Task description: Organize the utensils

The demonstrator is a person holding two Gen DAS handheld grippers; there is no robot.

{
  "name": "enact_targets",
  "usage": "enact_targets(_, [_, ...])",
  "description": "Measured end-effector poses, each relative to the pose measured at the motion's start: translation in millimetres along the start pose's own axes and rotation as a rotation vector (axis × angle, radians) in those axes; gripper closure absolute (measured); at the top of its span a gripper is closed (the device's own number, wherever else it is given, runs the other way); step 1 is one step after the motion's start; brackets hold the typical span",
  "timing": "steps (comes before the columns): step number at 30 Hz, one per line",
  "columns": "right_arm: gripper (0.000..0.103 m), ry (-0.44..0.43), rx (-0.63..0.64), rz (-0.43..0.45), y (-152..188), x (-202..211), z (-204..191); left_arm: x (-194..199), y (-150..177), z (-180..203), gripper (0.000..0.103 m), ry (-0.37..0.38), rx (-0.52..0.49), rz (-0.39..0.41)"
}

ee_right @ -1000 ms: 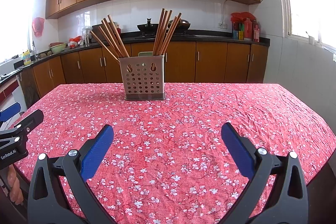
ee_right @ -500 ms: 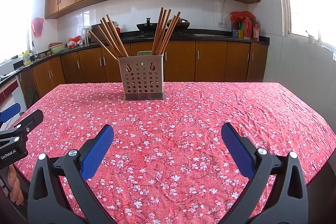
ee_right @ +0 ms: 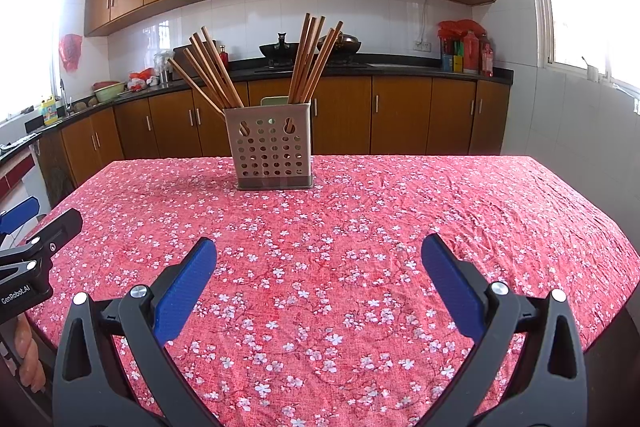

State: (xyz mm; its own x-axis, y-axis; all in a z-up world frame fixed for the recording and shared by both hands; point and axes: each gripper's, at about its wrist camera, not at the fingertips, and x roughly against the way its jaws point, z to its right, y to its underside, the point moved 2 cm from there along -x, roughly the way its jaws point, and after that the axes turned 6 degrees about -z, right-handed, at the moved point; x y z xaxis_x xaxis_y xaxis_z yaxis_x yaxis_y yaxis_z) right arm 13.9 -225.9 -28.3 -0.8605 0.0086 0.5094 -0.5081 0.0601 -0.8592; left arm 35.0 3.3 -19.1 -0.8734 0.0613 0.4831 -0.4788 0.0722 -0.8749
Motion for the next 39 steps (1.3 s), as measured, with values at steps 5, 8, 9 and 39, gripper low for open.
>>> enact_targets(5, [0.002, 0.001, -0.002, -0.001, 0.0, -0.9, -1.0, 0.1, -0.1, 0.6, 0.004, 0.0, 0.0, 0.0])
enact_targets(8, [0.002, 0.0, -0.002, -0.002, -0.3, -0.9, -0.8, 0.2, -0.2, 1.2, 0.004, -0.001, 0.0, 0.0])
enact_targets(9, [0.002, 0.0, -0.002, -0.002, 0.0, -0.7, -0.9, 0.2, -0.2, 1.5, 0.004, -0.001, 0.0, 0.0])
enact_targets(39, [0.002, -0.001, -0.004, -0.003, -0.7, -0.4, 0.1, -2.6, 2.2, 1.6, 0.004, -0.001, 0.001, 0.002])
